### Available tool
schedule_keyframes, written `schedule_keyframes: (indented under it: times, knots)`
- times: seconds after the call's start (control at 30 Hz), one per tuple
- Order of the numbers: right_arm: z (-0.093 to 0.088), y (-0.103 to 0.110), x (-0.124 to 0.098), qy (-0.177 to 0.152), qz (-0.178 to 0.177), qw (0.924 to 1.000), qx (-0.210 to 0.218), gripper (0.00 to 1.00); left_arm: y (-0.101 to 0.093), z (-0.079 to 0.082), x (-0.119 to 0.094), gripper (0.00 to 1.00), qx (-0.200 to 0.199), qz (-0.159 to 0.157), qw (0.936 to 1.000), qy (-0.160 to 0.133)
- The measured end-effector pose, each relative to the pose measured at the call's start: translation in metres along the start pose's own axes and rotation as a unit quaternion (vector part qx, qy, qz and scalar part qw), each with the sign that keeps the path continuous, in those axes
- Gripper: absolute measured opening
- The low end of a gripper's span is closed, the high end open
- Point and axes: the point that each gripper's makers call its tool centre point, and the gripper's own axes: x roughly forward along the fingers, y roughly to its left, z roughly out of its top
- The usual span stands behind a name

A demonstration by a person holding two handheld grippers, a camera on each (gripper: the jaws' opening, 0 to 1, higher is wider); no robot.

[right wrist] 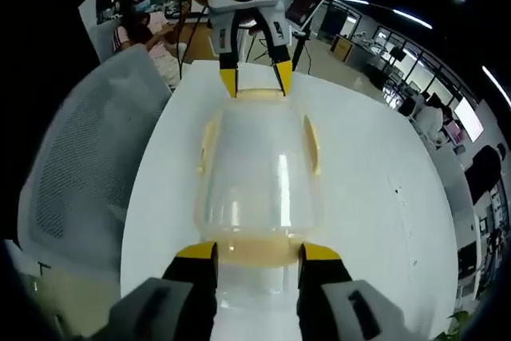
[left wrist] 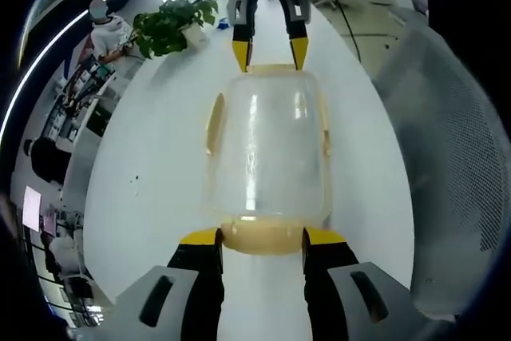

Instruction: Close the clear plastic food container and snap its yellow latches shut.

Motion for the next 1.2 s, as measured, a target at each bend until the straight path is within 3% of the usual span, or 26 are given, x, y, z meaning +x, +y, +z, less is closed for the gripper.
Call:
schedule_keyframes:
  times: [0.5,0.93,1.2]
  knots:
    - [-0.009,-0.006,-0.003,-0.006,0.013,0.9995,0.027,0.37,0.01,0.006,0.011,0.36,0.008,-0.014,0.9999,-0.002]
    - [-0.039,-0.004,-0.011,0.014,0.024,0.9986,0.044,0.37,0.008,0.027,0.035,0.36,0.002,-0.038,0.9992,-0.017]
    - [-0.048,-0.005,-0.017,0.02,0.034,0.9982,0.046,0.37,0.006,0.034,0.044,0.36,-0.009,-0.046,0.9986,-0.024]
